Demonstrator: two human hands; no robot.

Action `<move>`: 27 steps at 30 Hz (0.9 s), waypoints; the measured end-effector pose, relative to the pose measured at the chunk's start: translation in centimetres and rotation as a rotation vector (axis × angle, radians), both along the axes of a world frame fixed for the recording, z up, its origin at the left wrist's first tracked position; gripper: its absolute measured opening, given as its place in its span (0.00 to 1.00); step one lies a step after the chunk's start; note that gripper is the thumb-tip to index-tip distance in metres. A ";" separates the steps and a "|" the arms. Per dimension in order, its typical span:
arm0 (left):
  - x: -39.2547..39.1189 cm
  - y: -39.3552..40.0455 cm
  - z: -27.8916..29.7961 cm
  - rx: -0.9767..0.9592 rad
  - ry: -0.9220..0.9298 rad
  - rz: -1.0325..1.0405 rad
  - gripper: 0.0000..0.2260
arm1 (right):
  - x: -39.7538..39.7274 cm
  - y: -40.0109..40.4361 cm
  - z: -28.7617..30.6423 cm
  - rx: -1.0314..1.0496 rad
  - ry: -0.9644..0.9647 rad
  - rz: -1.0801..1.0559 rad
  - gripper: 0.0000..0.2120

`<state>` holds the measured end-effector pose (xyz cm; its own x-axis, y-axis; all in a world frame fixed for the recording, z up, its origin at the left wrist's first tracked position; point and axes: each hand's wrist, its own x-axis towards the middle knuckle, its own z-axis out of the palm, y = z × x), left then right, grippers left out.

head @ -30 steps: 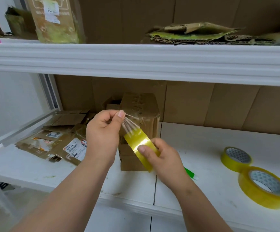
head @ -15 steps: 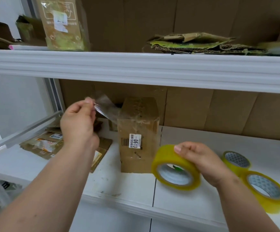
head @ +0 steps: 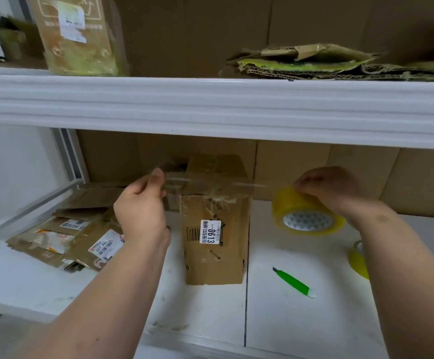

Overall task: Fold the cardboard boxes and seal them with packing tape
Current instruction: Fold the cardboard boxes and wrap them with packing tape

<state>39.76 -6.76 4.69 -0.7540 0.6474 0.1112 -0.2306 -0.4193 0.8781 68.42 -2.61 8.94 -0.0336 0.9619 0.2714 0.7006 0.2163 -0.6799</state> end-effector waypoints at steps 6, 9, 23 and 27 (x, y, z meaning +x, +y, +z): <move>0.0 0.7 -0.3 -0.008 -0.027 0.091 0.11 | -1.6 3.1 0.7 -0.014 0.010 0.044 0.07; 0.6 0.5 -1.0 -0.044 -0.030 0.151 0.11 | -1.9 3.9 1.0 -0.041 -0.099 0.096 0.08; 1.0 1.6 -4.4 -0.297 -0.071 0.155 0.07 | -2.0 5.4 -3.3 -0.270 -0.085 0.235 0.09; 0.9 1.7 -4.4 -0.366 -0.066 -0.025 0.07 | -3.1 5.1 -4.6 -0.264 -0.102 0.260 0.13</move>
<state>40.70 -5.05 0.30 -0.7355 0.6535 -0.1790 -0.2974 -0.0741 0.9519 65.36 2.52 4.33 -0.2996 0.9541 -0.0016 0.7124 0.2226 -0.6655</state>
